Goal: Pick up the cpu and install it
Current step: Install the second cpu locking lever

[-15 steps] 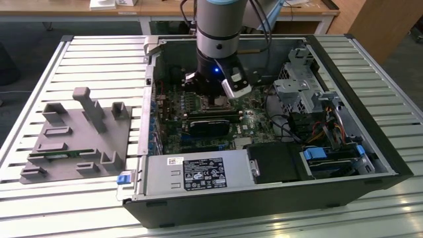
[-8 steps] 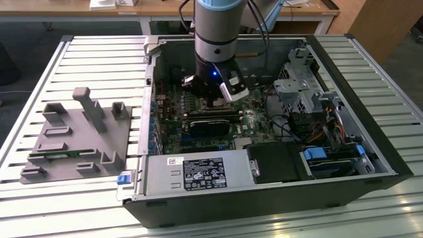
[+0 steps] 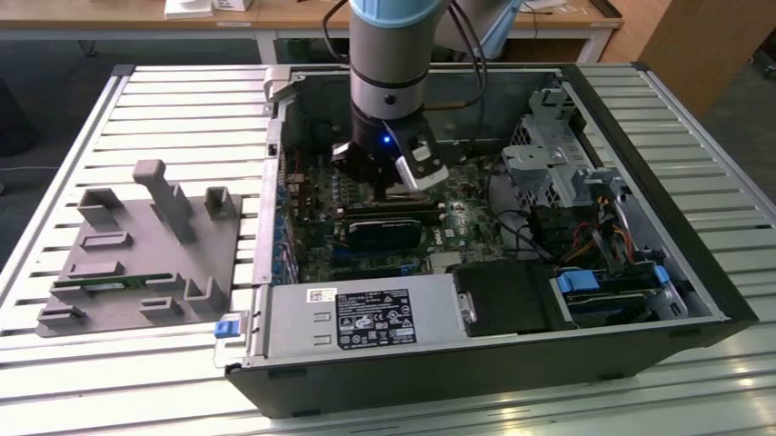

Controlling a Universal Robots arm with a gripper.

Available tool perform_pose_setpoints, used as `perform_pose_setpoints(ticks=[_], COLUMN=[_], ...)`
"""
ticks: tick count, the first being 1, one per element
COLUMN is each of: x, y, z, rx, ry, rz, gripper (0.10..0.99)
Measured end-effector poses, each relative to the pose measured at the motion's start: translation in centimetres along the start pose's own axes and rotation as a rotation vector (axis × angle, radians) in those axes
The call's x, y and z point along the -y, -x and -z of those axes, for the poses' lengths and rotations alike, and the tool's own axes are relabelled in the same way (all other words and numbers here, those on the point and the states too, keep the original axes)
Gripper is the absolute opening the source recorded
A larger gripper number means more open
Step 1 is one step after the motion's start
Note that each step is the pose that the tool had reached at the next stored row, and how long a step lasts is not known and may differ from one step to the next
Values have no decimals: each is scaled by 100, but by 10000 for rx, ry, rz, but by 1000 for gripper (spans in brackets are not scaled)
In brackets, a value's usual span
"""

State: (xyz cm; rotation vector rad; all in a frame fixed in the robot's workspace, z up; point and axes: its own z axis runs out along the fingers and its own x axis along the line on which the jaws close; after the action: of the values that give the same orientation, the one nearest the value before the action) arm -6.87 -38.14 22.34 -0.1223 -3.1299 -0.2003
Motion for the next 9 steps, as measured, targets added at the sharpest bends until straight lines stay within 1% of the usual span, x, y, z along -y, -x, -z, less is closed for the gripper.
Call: perform_pose_setpoints(ticks=[5,9], x=[7,9], y=[-14,-22], z=[-86,-98], rx=[-1,-1], ry=[4,16], rz=[2,2], gripper=[114,114])
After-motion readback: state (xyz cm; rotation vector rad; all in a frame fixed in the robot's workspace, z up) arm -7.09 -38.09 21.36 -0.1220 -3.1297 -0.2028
